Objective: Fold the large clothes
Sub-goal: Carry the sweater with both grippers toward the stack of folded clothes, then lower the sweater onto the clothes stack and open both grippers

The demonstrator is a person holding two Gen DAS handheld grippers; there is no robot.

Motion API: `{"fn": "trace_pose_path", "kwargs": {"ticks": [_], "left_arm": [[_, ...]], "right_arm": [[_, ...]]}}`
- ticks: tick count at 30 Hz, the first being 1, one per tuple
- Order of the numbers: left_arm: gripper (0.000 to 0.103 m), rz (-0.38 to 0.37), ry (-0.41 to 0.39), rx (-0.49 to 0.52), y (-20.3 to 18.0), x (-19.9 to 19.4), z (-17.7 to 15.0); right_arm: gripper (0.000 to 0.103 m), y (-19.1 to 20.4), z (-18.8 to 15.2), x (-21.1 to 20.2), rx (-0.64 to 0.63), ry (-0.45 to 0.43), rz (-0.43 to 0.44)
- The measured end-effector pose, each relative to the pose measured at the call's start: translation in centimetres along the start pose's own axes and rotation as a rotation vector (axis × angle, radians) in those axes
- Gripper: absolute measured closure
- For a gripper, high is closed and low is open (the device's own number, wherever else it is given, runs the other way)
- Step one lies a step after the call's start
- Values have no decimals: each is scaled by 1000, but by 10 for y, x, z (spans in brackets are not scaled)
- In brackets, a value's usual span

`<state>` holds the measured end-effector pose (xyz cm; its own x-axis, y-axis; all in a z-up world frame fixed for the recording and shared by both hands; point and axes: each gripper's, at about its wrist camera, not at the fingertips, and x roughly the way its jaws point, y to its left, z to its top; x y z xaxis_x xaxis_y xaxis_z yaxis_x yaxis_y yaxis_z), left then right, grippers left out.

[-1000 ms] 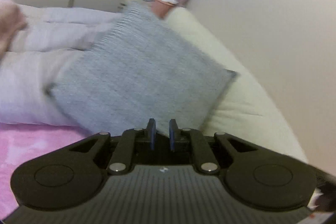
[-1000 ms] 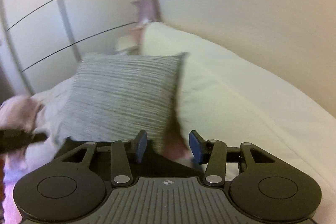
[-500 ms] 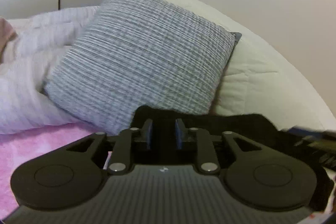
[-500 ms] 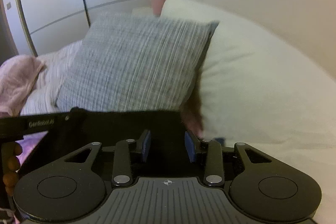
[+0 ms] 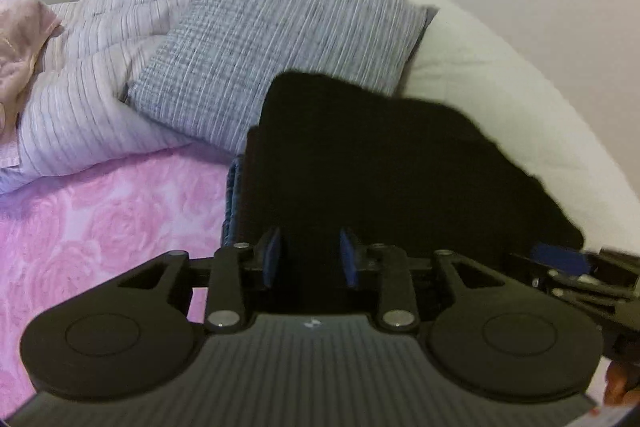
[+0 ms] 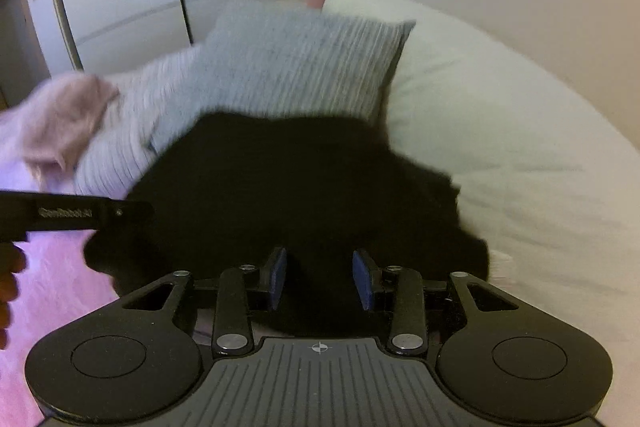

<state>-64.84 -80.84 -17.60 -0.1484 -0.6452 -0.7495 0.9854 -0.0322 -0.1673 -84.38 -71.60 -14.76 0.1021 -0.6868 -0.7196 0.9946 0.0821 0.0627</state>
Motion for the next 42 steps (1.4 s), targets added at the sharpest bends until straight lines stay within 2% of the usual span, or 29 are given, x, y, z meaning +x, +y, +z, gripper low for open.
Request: {"fn": "trace_pose_path", "kwargs": {"ticks": [4, 7, 9, 11, 14, 19, 28, 34, 42], "left_arm": [[73, 26, 0, 19, -6, -19, 6], [69, 42, -6, 32, -10, -45, 7], [63, 48, -2, 47, -13, -64, 6], [49, 44, 0, 61, -14, -84, 3], [35, 31, 8, 76, -15, -114, -6], [33, 8, 19, 113, -14, -161, -28], [33, -4, 42, 150, -15, -218, -71], [33, -13, 72, 153, -13, -237, -97], [33, -32, 86, 170, -10, -256, -118]], "right_arm": [[62, -1, 13, -12, 28, 26, 4], [57, 3, 12, -37, 33, 10, 6], [50, 6, 10, -54, 44, 14, 11], [46, 8, 6, -72, 54, 33, 29], [41, 15, 0, -100, 72, 49, 48], [40, 19, -13, -138, 192, 96, 72], [40, 37, -36, -211, 217, 83, 49], [40, 56, -63, -237, 189, 82, 36], [40, 74, -88, -247, 173, 109, 18]]}}
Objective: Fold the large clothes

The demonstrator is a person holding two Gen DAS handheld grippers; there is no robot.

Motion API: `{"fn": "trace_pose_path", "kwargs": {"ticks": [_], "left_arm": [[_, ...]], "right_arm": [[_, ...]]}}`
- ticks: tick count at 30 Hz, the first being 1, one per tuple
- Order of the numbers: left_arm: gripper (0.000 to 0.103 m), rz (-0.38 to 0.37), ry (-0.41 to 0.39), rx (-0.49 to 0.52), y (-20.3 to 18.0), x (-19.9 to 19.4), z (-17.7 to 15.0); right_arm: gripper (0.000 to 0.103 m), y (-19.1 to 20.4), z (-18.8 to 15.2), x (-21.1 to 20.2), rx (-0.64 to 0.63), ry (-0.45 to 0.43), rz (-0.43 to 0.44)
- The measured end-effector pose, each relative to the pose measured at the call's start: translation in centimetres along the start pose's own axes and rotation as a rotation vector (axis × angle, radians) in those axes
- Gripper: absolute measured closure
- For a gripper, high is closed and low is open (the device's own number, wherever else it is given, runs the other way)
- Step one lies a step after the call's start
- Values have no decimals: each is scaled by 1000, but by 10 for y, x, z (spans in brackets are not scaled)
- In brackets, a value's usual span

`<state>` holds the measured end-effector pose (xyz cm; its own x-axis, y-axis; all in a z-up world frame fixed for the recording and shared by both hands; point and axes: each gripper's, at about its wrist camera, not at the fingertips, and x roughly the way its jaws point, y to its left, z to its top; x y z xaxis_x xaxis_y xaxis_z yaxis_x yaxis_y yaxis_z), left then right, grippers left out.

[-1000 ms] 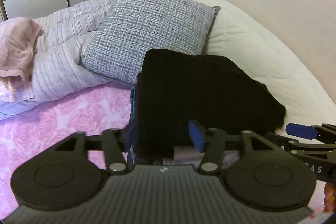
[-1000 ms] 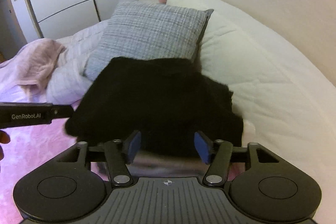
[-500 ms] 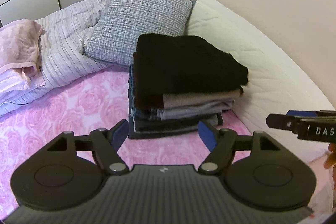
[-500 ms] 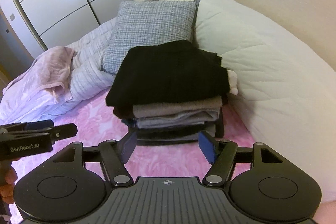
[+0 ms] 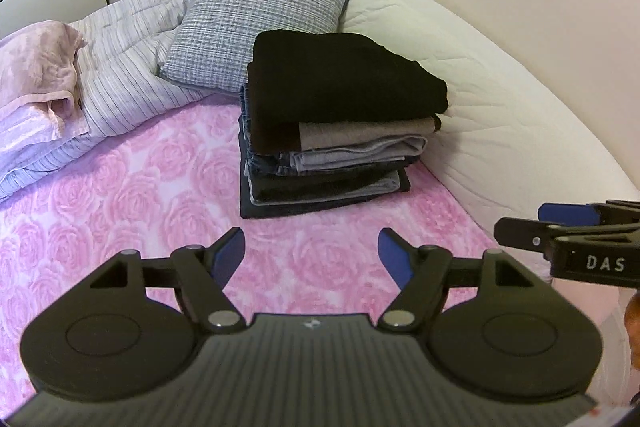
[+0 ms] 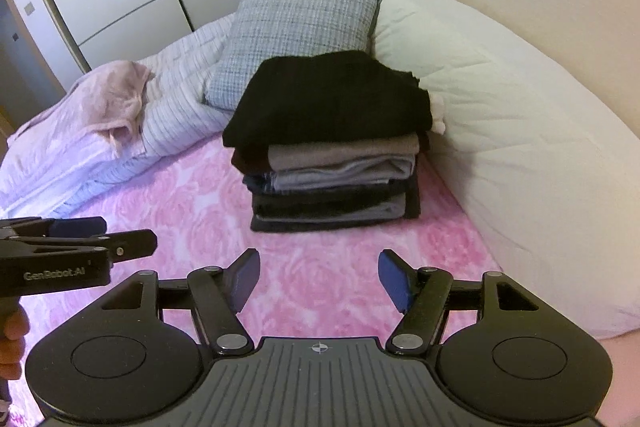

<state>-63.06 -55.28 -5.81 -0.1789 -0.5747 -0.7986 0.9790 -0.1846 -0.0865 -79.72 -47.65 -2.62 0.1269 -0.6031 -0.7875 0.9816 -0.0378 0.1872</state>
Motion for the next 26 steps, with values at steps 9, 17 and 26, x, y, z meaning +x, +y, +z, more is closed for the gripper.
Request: {"fn": "trace_pose_path", "kwargs": {"ticks": [9, 17, 26], "left_arm": [[33, -12, -12, 2, 0, -6, -6], [33, -21, -6, 3, -2, -3, -6], [33, -23, -12, 27, -11, 2, -3]], "right_arm": [[40, 9, -6, -2, -20, 9, -5], [40, 12, -6, 1, -26, 19, -5], [40, 7, -5, 4, -16, 25, -4]]}}
